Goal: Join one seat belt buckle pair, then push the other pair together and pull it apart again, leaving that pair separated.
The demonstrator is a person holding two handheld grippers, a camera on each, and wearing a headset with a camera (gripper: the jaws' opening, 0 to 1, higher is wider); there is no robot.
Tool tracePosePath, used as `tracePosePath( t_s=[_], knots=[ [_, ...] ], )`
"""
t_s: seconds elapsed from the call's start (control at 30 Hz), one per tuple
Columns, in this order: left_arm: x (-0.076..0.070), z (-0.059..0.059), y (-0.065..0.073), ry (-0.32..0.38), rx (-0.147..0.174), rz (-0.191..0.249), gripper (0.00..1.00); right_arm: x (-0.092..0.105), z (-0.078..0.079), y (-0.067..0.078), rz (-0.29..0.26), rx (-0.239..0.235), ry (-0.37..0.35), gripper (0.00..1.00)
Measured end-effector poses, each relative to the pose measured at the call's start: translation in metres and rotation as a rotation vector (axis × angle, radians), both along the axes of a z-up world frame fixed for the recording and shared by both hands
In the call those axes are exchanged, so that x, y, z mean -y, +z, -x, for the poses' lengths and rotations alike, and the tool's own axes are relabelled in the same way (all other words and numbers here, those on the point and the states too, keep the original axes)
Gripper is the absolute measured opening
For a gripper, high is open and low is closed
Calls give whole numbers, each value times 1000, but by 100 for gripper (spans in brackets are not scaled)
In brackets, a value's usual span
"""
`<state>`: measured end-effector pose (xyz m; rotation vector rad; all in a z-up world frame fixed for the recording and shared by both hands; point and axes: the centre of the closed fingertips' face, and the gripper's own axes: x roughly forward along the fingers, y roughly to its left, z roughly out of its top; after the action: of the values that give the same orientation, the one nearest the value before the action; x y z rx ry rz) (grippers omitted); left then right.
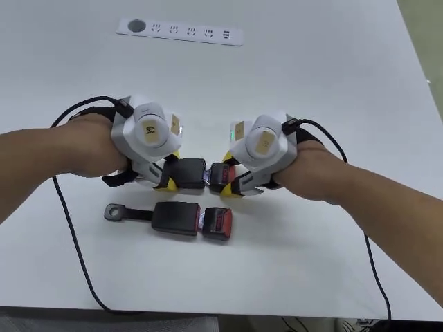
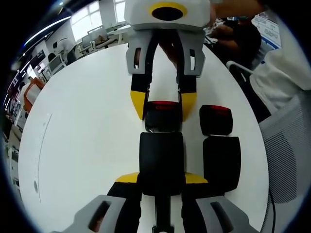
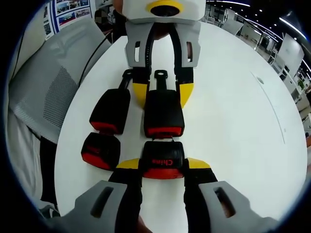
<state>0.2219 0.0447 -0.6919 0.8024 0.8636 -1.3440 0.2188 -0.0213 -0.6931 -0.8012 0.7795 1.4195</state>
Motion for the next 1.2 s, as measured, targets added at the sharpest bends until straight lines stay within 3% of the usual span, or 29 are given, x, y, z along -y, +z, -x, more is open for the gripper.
tracePosePath(
  t_s=[0.6, 0.97, 1.2],
  knots=[
    [4, 3, 2, 1, 2, -17, 31, 5, 4, 3, 15, 16, -1, 31],
    [2, 1, 0, 8, 1, -6, 32, 26, 6, 1, -24, 3, -37, 32],
    [2, 0, -2, 13, 0, -8, 32, 53, 11, 0, 7, 18, -42, 32]
  ],
)
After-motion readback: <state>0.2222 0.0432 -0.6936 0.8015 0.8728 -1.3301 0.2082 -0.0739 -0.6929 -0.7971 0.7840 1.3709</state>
